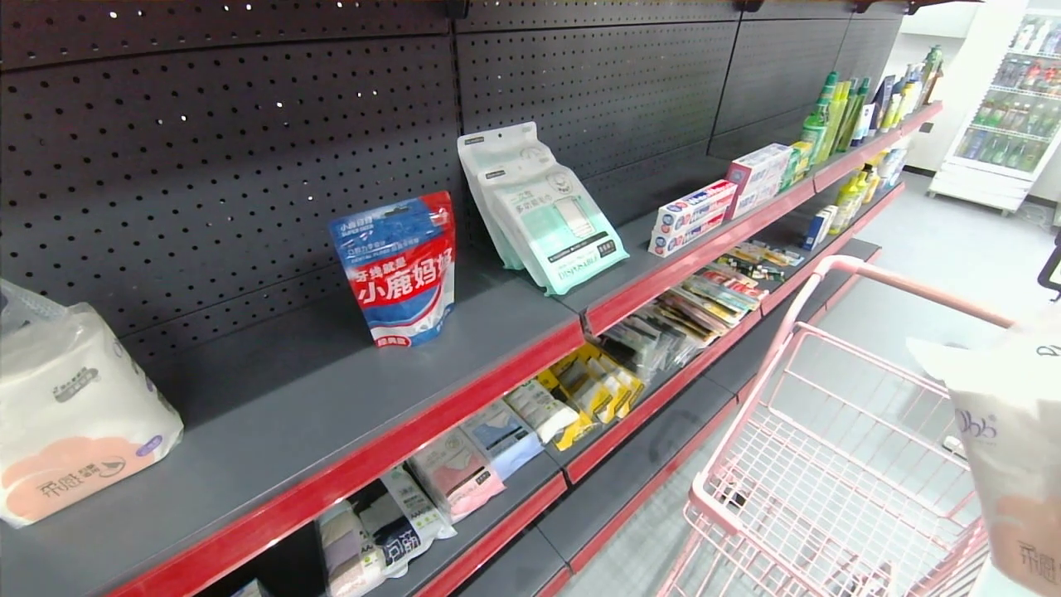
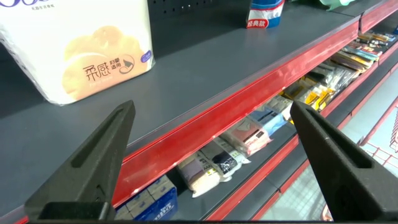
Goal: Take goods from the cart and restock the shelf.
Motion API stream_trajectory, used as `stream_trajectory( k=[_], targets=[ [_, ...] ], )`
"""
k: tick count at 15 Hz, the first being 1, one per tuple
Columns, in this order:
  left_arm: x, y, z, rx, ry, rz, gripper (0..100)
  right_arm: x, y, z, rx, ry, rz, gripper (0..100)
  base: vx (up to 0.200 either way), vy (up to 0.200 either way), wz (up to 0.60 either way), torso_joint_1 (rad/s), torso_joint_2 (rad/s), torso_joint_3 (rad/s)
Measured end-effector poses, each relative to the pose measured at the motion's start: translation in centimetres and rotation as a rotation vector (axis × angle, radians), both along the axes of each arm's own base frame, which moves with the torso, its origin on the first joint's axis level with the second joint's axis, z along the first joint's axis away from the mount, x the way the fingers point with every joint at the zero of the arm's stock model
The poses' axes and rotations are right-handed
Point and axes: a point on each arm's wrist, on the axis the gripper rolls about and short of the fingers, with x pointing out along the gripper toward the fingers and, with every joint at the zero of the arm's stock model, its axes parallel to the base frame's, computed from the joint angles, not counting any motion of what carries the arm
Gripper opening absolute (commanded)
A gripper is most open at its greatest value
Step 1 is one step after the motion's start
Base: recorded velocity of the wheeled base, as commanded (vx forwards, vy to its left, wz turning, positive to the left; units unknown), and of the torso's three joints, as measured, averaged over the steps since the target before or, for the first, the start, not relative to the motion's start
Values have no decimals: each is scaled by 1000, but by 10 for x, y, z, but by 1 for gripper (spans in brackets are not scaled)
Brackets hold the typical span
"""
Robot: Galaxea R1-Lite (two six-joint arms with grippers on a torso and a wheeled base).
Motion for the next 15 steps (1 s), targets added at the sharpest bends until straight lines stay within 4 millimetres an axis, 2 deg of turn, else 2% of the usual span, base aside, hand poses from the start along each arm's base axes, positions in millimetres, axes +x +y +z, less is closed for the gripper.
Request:
stream_trajectory(
  k=[3,5,7,10,12,15],
  targets=[
    [0,0,0,0,0,0,100,-17,0,-1,5,-45,34,0,0,0,0,0,0,0],
    [0,0,0,0,0,0,100,-14,4,0,32,-45,168,0,0,0,0,0,0,0],
    [0,0,0,0,0,0,100,-3,6,6,46,-56,213,0,0,0,0,0,0,0],
    [0,0,0,0,0,0,100,26,11,18,82,-106,330,0,0,0,0,0,0,0],
    [0,0,0,0,0,0,100,38,16,16,107,-76,450,0,0,0,0,0,0,0],
    [0,0,0,0,0,0,100,47,19,13,110,-33,489,0,0,0,0,0,0,0]
  ],
)
